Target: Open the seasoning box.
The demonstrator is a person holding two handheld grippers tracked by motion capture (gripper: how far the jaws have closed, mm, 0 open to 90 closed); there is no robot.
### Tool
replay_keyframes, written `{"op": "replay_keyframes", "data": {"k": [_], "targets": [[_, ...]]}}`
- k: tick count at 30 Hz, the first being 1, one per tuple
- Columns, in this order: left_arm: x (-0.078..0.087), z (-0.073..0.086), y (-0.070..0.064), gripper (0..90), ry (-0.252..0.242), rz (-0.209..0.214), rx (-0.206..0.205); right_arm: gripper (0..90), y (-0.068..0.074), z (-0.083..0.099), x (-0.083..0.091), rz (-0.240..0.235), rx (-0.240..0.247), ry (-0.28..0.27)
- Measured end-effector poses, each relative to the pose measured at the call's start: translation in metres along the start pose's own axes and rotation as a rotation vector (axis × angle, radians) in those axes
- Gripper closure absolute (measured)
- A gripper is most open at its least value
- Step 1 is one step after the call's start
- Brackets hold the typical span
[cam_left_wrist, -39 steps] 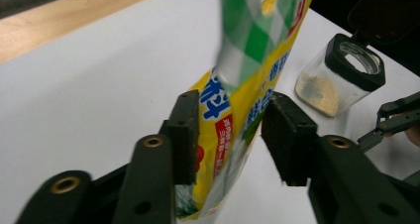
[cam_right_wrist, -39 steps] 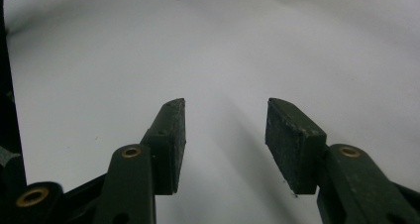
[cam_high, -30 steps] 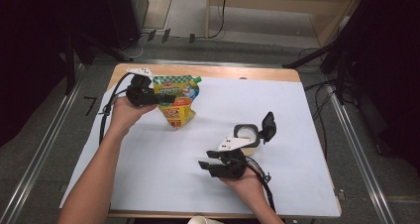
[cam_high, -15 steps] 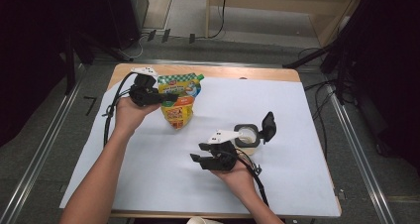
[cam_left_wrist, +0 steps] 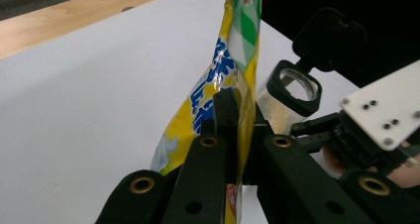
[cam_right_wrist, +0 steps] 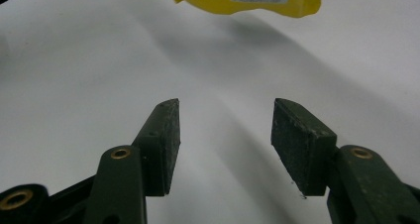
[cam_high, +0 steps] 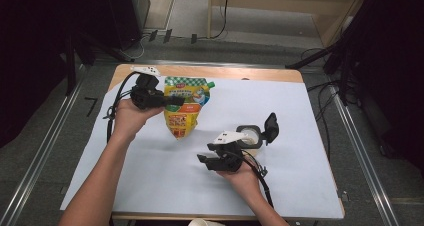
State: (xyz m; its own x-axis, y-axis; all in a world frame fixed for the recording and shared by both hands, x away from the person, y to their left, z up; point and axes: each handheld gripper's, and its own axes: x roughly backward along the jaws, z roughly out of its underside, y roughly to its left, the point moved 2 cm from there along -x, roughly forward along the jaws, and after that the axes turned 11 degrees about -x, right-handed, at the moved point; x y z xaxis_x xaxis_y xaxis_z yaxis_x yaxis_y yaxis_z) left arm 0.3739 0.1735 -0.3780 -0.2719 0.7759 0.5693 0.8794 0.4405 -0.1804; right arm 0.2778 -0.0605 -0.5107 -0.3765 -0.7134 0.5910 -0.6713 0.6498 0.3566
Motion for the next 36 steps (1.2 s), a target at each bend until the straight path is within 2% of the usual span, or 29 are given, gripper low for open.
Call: {"op": "replay_keyframes", "data": {"k": [7,12,15,18,20,21,24,26,28,32,36], "targets": [[0.002,-0.002,-0.017,90.0,-0.016,0.064,0.002,47.6,-0.005,-0.001,-0.003,0.013,-0.025,-0.014],[-0.001,-0.004,-0.028,90.0,-0.016,0.097,-0.005,50.1,-0.004,-0.003,-0.004,0.025,-0.013,-0.027],[-0.002,-0.006,-0.037,90.0,-0.025,0.137,-0.013,50.3,-0.006,-0.002,-0.007,0.025,-0.032,-0.021],[-0.004,-0.008,-0.045,90.0,-0.03,0.155,-0.022,53.2,-0.008,-0.002,-0.009,0.029,-0.05,-0.014],[-0.005,-0.009,-0.05,90.0,-0.033,0.169,-0.024,57.6,-0.007,-0.001,-0.011,0.051,-0.03,-0.02],[-0.006,-0.01,-0.053,90.0,-0.032,0.189,-0.026,58.9,-0.007,-0.001,-0.011,0.058,-0.025,-0.025],[-0.008,-0.011,-0.057,90.0,-0.035,0.208,-0.026,63.6,-0.008,0.0,-0.011,0.079,-0.014,-0.041],[-0.008,-0.012,-0.06,90.0,-0.043,0.244,-0.014,67.6,-0.008,0.001,-0.01,0.096,-0.014,-0.059],[-0.008,-0.013,-0.063,90.0,-0.053,0.256,-0.013,71.6,-0.01,0.002,-0.009,0.103,-0.018,-0.081],[-0.007,-0.013,-0.064,90.0,-0.066,0.293,0.014,72.0,-0.011,0.002,-0.008,0.108,-0.01,-0.109],[-0.007,-0.012,-0.061,90.0,-0.067,0.291,0.038,71.9,-0.007,0.002,-0.006,0.085,0.004,-0.142]]}}
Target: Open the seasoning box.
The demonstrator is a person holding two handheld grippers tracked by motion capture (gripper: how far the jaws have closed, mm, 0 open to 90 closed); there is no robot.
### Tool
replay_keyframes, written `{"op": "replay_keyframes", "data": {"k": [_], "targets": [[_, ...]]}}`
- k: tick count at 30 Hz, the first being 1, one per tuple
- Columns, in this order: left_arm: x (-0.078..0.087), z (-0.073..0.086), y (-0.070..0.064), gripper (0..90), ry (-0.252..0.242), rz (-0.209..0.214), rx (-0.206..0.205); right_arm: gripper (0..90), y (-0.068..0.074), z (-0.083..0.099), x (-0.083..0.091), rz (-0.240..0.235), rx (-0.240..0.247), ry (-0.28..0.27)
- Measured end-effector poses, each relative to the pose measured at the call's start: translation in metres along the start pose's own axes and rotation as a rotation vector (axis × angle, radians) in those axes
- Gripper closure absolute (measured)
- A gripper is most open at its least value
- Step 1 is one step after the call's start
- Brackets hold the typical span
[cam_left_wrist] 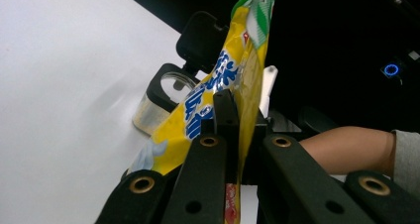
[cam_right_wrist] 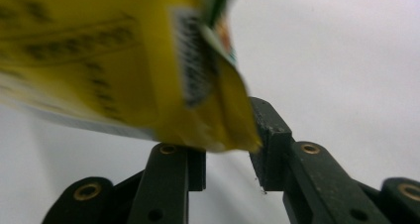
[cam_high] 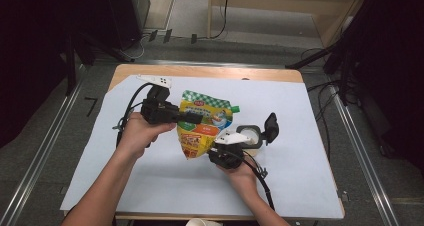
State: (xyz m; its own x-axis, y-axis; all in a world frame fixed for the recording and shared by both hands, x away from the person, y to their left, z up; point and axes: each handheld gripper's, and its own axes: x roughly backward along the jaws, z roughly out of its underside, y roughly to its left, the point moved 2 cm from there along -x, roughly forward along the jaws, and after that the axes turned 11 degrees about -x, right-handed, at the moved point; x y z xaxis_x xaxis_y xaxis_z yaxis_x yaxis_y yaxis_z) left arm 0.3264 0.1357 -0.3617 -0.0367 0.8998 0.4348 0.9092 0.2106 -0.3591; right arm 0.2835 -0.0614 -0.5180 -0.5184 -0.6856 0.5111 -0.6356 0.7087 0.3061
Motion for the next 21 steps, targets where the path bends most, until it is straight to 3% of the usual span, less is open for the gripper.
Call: {"op": "replay_keyframes", "data": {"k": [2,3,9,11,13,14,15,18,20,21], "targets": [[0.001,0.0,0.001,90.0,-0.013,-0.01,0.011,71.2,0.004,-0.001,0.001,-0.002,0.023,-0.015],[0.001,-0.001,0.0,90.0,-0.007,-0.059,-0.007,71.0,0.007,-0.001,0.003,-0.009,0.042,-0.019],[-0.004,-0.002,-0.003,90.0,0.005,-0.107,-0.056,66.7,0.01,0.001,0.004,-0.037,0.038,0.001],[-0.007,-0.001,-0.002,90.0,0.006,-0.109,-0.052,66.3,0.011,0.001,0.004,-0.034,0.041,0.005],[-0.009,0.0,-0.001,90.0,0.008,-0.109,-0.054,63.0,0.016,0.002,0.005,-0.013,0.092,0.009],[-0.01,0.0,0.0,90.0,0.006,-0.116,-0.052,63.0,0.016,0.002,0.005,-0.013,0.092,0.009],[-0.012,0.001,0.001,90.0,0.005,-0.115,-0.054,62.8,0.021,0.003,0.005,-0.017,0.121,0.008],[-0.015,0.003,0.002,89.8,0.01,-0.118,-0.054,62.9,0.026,0.004,0.005,-0.029,0.144,0.009],[-0.019,0.004,0.002,88.9,0.028,-0.125,-0.054,62.9,0.037,0.007,0.005,-0.044,0.191,0.022],[-0.022,0.005,0.002,88.9,0.04,-0.13,-0.055,62.9,0.037,0.007,0.005,-0.044,0.191,0.022]]}}
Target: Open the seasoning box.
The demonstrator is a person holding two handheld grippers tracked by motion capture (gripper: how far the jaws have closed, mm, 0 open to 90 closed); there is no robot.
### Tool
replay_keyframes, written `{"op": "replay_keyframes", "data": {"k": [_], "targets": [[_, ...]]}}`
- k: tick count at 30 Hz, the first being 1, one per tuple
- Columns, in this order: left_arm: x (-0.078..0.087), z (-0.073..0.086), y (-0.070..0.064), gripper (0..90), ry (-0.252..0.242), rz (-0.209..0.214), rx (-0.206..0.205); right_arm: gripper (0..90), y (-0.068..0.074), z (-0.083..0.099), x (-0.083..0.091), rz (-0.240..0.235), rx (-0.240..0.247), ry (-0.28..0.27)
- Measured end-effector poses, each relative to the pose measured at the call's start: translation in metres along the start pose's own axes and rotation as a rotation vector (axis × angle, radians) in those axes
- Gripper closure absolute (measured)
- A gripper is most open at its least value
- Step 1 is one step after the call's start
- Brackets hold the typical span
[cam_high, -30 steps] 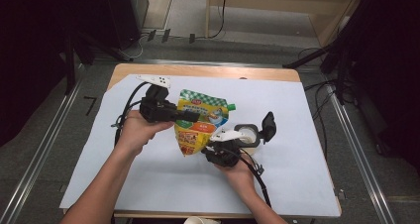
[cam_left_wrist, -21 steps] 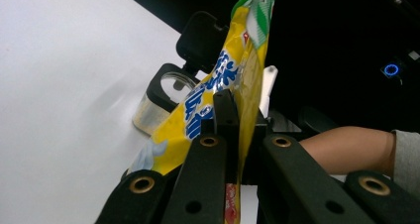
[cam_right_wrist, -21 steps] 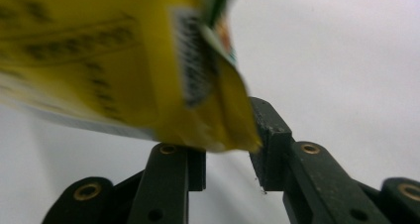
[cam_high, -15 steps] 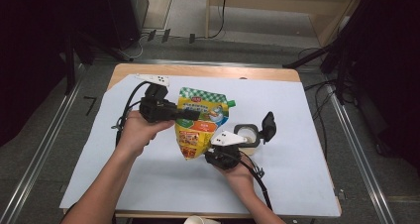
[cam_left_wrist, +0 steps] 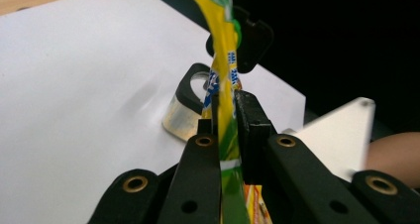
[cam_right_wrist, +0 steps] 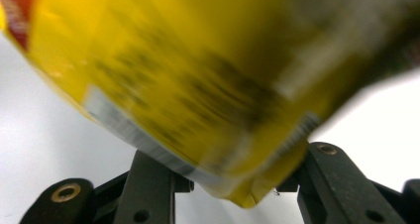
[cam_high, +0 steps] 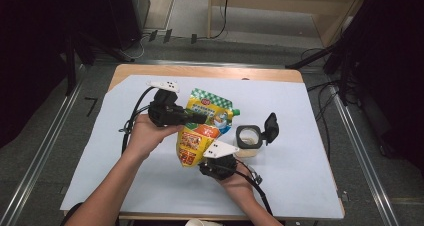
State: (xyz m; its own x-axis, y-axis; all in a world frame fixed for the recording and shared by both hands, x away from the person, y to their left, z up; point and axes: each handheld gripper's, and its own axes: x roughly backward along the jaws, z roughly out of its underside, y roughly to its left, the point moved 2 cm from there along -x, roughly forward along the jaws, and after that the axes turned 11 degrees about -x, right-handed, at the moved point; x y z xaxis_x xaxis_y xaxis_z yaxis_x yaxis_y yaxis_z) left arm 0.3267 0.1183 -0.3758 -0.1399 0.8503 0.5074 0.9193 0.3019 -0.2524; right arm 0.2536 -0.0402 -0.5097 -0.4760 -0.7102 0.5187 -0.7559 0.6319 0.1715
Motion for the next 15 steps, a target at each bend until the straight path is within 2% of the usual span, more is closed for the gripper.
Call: {"op": "replay_keyframes", "data": {"k": [3,5,11,12,15], "targets": [[-0.005,0.0,-0.002,88.4,0.02,0.006,-0.005,62.2,0.01,0.0,-0.001,-0.014,0.027,0.007],[-0.008,0.0,-0.004,88.3,0.026,0.008,-0.01,61.9,0.014,0.0,-0.001,-0.028,0.027,0.005],[-0.014,-0.001,-0.006,86.7,0.027,-0.002,-0.019,61.6,0.018,-0.001,0.002,-0.053,0.015,0.004],[-0.014,-0.001,-0.006,86.1,0.025,-0.002,-0.022,61.4,0.019,-0.003,0.005,-0.069,-0.003,0.002],[-0.016,0.0,-0.006,85.1,0.02,-0.012,-0.026,61.4,0.018,-0.004,0.006,-0.069,-0.018,0.001]]}}
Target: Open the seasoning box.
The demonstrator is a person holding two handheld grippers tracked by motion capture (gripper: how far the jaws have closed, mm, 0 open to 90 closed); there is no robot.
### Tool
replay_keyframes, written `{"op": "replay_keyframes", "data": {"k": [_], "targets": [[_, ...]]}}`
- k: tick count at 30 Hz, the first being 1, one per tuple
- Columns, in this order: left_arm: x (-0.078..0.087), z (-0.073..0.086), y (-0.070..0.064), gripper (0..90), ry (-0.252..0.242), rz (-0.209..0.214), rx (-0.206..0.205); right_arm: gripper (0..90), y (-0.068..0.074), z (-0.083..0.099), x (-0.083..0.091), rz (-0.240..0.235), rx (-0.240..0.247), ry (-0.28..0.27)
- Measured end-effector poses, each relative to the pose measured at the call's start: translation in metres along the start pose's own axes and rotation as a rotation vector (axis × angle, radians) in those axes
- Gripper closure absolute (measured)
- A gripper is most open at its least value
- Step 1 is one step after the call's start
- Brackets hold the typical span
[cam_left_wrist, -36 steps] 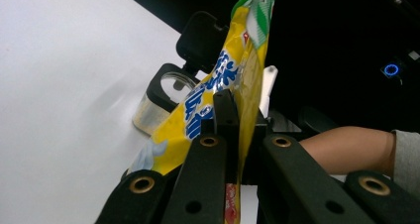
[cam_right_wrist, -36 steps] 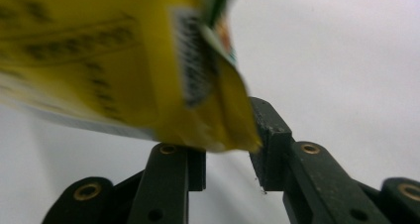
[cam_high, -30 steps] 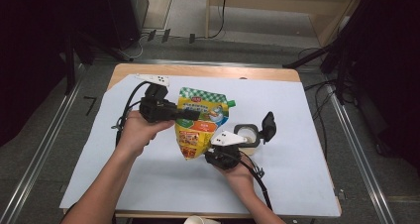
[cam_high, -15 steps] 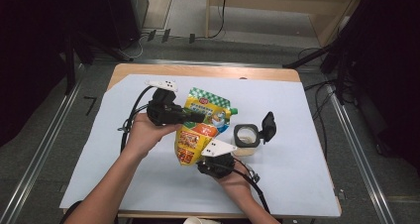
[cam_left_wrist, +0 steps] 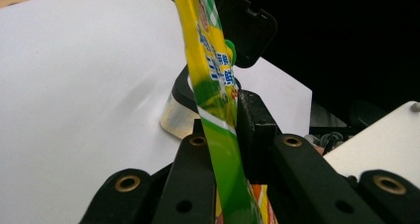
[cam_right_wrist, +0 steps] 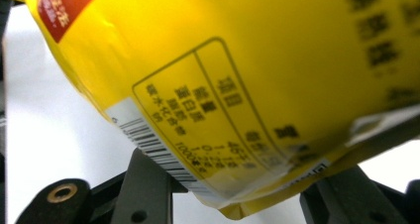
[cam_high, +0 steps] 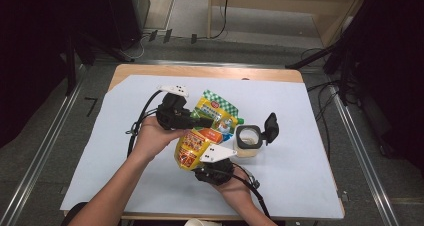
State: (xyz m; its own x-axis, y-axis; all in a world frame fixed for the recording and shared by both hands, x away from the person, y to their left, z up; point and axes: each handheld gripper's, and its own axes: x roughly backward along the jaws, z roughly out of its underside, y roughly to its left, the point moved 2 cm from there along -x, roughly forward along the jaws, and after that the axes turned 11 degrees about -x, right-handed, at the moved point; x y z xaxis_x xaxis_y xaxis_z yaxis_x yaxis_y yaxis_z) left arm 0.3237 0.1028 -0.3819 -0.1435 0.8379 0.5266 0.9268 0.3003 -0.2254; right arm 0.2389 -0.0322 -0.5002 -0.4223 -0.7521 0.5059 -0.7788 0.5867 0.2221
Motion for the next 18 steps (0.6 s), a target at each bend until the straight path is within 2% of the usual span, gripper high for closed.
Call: {"op": "replay_keyframes", "data": {"k": [4,5,8,9,13,14,18], "targets": [[-0.007,0.001,-0.001,81.9,0.007,-0.012,-0.012,61.2,0.002,-0.001,0.003,-0.032,-0.044,0.003],[-0.01,0.001,-0.001,81.9,0.01,-0.021,-0.027,61.2,0.002,-0.001,0.003,-0.032,-0.044,0.003],[-0.014,0.0,-0.001,80.0,0.003,-0.021,-0.027,61.3,0.0,-0.003,0.007,-0.043,-0.08,0.001],[-0.016,0.0,-0.001,79.9,0.008,-0.021,-0.034,61.3,-0.001,-0.003,0.007,-0.04,-0.078,0.0],[-0.021,0.0,-0.001,76.8,0.026,-0.012,-0.017,61.1,0.0,-0.001,0.009,-0.052,-0.099,0.007],[-0.024,-0.001,0.0,75.2,0.028,0.001,0.01,61.6,0.002,-0.002,0.011,-0.06,-0.102,0.005],[-0.027,-0.005,-0.001,74.3,0.043,-0.002,0.019,61.9,0.003,-0.003,0.014,-0.066,-0.107,-0.002]]}}
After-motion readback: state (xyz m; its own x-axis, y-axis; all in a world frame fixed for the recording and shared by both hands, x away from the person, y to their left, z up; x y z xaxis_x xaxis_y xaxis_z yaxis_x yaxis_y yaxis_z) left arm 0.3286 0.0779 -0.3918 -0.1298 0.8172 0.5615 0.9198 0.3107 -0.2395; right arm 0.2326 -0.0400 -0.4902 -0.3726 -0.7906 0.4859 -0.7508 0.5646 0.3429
